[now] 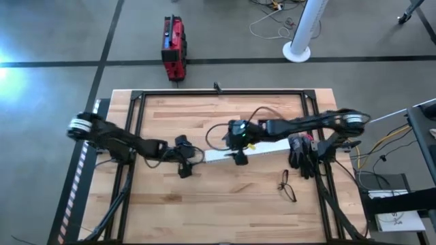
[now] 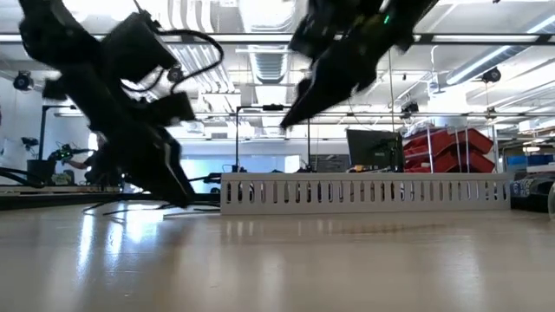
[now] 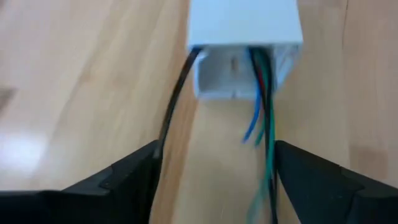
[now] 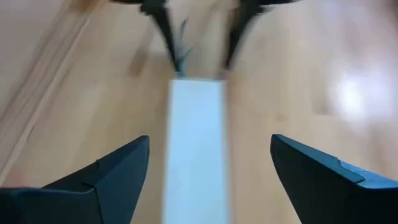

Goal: Ziptie cables
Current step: Adjust the white cable duct on the table

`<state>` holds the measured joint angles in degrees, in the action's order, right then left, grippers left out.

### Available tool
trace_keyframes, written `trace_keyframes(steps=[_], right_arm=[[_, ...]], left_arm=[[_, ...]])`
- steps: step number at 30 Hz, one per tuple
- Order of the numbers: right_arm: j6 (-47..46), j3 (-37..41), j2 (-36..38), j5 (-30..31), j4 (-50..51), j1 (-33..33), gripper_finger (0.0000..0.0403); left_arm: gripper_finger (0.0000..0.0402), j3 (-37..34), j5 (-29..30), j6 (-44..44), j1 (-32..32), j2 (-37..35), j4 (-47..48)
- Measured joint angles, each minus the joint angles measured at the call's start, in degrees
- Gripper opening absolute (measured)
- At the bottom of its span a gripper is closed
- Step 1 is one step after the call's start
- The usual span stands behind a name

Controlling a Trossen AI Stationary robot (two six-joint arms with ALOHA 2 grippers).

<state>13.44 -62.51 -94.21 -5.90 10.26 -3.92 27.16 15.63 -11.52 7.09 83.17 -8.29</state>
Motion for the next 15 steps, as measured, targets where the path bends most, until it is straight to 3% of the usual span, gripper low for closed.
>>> trace_keyframes(steps=[3, 8, 11, 13, 15], right_arm=[[-1.5, 0.8, 6.9, 4.7, 7.1, 0.2, 0.0319], [-8.3, 6.3, 14.4, 3.4, 13.6, 0.7, 0.03], [-12.9, 11.3, 16.3, 3.1, 14.5, 0.7, 0.0283], [-15.9, 13.9, 16.4, 1.0, 14.9, 1.0, 0.0269], [-18.2, 15.4, 16.4, -5.6, 14.8, 1.9, 0.0254]], left_arm=[[0.0288, -0.2, 3.3, -1.1, 0.0, -8.4, 9.9], [0.0266, -2.8, 7.9, -4.2, 0.0, -22.3, 17.3], [0.0251, -6.4, 7.9, -5.3, 0.1, -29.3, 10.7], [0.0242, -10.3, 7.7, -6.0, 0.5, -32.4, 0.3], [0.0232, -15.3, 7.0, -6.2, 1.3, -33.6, -16.0]])
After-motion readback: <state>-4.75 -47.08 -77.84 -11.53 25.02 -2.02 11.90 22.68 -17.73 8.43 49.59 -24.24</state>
